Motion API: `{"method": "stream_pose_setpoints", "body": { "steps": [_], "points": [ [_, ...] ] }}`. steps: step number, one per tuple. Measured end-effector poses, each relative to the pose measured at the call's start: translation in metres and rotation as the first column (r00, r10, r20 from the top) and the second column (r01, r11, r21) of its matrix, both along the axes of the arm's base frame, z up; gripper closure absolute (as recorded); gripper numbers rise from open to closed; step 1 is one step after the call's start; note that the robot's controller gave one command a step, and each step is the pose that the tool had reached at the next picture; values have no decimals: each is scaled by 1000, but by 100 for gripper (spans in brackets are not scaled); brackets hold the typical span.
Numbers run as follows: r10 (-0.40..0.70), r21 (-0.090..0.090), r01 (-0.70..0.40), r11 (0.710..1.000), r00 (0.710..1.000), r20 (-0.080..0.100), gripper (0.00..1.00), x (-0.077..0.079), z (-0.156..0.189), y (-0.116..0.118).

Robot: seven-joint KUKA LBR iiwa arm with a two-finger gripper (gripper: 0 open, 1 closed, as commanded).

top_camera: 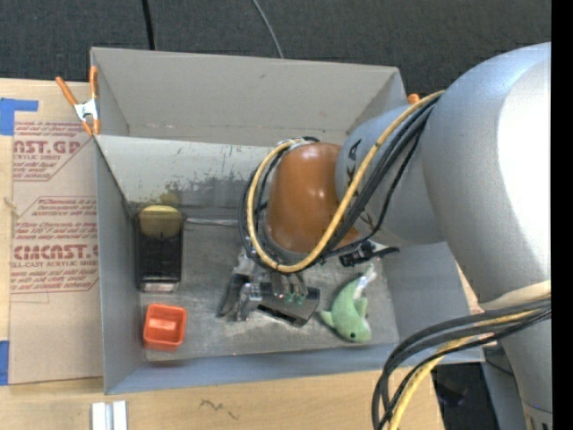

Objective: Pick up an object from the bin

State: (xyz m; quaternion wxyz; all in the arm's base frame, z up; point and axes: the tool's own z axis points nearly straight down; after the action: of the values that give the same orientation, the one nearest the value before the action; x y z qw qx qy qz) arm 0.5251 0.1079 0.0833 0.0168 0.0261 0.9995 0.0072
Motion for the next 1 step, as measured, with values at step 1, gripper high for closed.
{"method": "stream_pose_setpoints", "body": {
  "steps": [1],
  "points": [
    [2, -12, -2, 1000, 999, -33, 100, -5, 13, -2]
  ]
}}
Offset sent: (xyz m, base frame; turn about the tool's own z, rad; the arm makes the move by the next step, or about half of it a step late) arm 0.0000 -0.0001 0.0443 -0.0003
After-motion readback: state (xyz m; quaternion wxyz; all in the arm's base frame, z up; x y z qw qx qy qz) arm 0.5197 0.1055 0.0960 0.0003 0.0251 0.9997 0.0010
